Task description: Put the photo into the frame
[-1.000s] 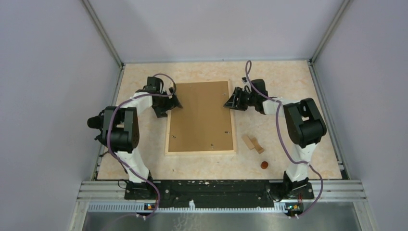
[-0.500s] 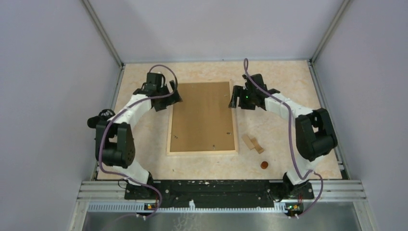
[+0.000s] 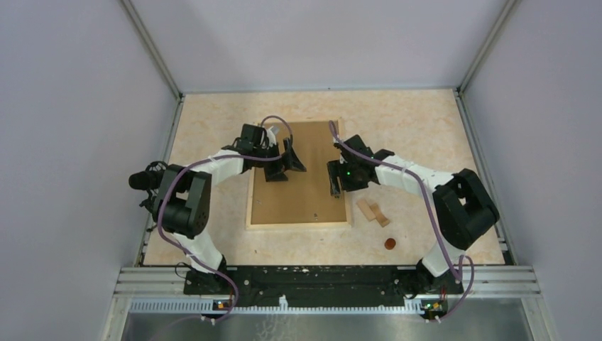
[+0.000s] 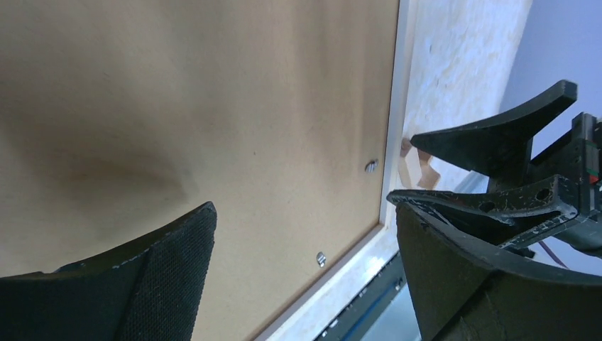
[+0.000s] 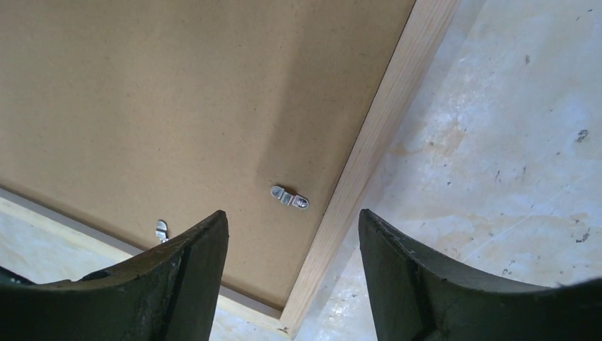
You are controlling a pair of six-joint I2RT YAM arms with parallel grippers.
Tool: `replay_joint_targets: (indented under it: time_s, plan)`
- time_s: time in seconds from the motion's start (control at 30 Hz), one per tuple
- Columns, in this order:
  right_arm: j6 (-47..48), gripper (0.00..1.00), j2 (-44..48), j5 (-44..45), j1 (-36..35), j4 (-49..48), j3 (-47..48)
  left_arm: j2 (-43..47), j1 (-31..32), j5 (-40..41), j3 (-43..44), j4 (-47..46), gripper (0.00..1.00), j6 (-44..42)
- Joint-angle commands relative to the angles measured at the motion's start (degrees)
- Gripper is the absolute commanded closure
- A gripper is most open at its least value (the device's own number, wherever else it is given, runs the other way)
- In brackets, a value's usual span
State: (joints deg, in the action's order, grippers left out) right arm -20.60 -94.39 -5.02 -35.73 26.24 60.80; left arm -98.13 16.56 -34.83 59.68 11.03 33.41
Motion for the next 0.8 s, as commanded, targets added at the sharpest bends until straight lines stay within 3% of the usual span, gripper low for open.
replay_joint_targets:
  time_s: [0.0, 0.3, 0.77]
  plan:
    - [1.8, 0.34, 0.9, 6.3, -2.6, 1.5, -0.5, -1.9, 1.2, -6.8, -1.5, -5.1, 0.02, 5.3]
    - [2.1, 0.41, -0.4, 8.2, -2.8, 1.2, -0.7, -4.3, 1.0, -1.8, -2.2, -1.3, 0.02, 8.1]
    - [1.8, 0.45, -4.6, 11.1, -3.7, 1.4, 0.8, -4.8, 0.8, -1.0, -2.1, -0.8, 0.02, 8.0]
